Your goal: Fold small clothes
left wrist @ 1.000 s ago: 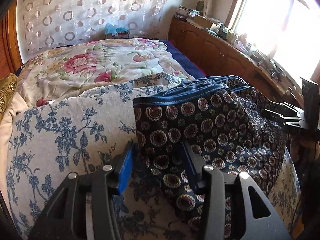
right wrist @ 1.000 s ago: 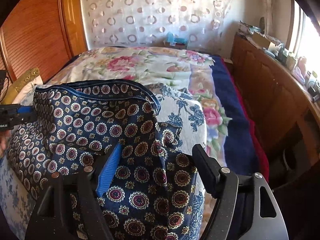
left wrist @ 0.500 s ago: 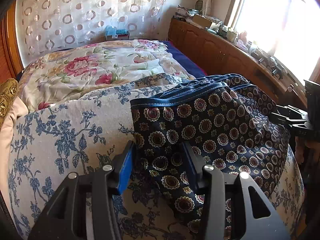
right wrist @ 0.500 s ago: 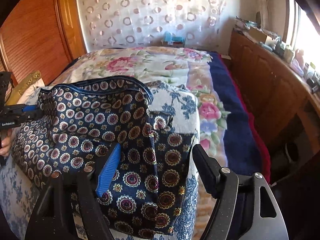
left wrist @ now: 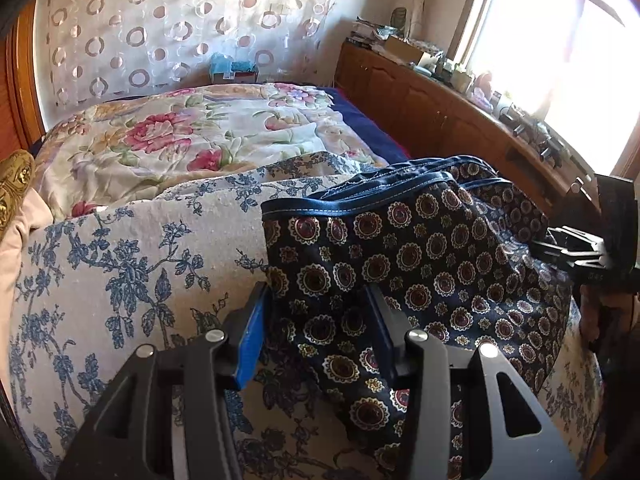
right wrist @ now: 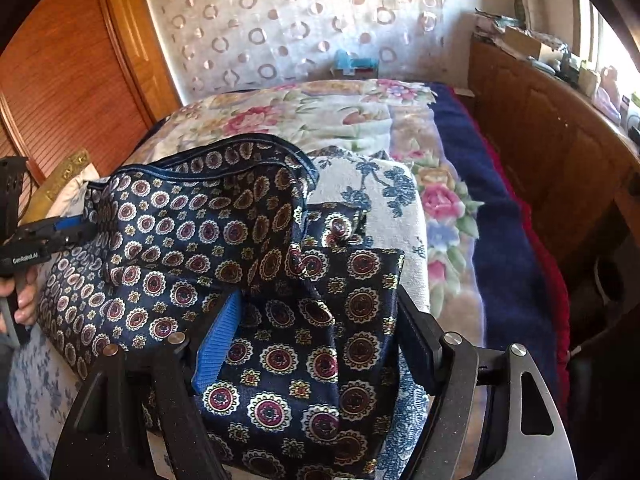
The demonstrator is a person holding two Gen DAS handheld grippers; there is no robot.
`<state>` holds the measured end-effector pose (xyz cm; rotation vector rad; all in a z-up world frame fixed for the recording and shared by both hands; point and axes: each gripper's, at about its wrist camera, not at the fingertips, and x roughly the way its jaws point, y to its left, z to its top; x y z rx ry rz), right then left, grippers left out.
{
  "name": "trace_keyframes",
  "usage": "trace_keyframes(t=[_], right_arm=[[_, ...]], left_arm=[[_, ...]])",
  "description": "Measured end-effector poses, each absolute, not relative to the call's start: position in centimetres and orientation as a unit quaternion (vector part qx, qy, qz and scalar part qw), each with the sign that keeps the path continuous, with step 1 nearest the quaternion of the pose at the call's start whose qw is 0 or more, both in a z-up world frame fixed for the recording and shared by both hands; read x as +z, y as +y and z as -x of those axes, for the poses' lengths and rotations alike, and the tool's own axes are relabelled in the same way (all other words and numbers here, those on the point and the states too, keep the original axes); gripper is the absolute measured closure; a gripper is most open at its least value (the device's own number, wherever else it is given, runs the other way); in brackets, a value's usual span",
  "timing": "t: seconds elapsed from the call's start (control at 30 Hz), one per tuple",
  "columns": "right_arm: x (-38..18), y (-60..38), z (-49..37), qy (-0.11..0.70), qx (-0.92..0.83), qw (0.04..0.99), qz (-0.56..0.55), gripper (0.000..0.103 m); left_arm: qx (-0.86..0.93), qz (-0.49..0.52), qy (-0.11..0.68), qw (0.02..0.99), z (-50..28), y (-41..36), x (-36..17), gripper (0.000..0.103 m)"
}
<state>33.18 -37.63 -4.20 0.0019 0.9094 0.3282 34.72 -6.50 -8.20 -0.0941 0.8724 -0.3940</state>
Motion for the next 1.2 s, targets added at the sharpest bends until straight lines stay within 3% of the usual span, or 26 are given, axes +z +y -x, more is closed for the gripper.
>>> trace_keyframes(t=[0.07, 0.13, 0.17, 0.23, 0.3, 0.43, 0.83, 1.2], right_arm=[[-4.1, -37.1, -33.1, 0.437, 0.161, 0.885, 0.007, 0.037], [-4.1, -36.6, -32.9, 0.437, 0.170, 0.883, 0.013, 0.056], [-4.1, -36.4, -32.8, 0.438, 0.176, 0.881, 0.016, 0.061], [-4.0, -35.8, -32.5, 0.440, 0.190, 0.877, 0.019, 0.082], [-4.0, -35.4, -32.4, 0.442, 0.205, 0.873, 0.016, 0.090], [-3.8, -35.2, -32.0, 0.434, 0.204, 0.877, 0.020, 0.096], [-0.5, -33.2, -29.9, 0.371, 0.194, 0.907, 0.041, 0.098], [4.3, -26.6, -29.4, 0.310, 0.253, 0.913, 0.082, 0.098]], left_arm=[[-0.200, 0.050, 0.422, 0.883, -34.8, -6.6, -8.2, 0.067], [-0.207, 0.052, 0.423, 0.881, -34.8, -6.8, -8.2, 0.076], [-0.209, 0.052, 0.424, 0.880, -34.9, -6.9, -8.2, 0.080], [-0.219, 0.058, 0.429, 0.874, -34.9, -7.1, -8.1, 0.094], [-0.225, 0.061, 0.427, 0.874, -34.7, -7.5, -7.9, 0.099], [-0.231, 0.064, 0.406, 0.882, -33.8, -7.4, -6.7, 0.101], [-0.237, 0.078, 0.320, 0.914, -29.0, -4.3, -0.8, 0.101], [-0.173, 0.099, 0.260, 0.945, -24.2, 3.8, 2.8, 0.101]])
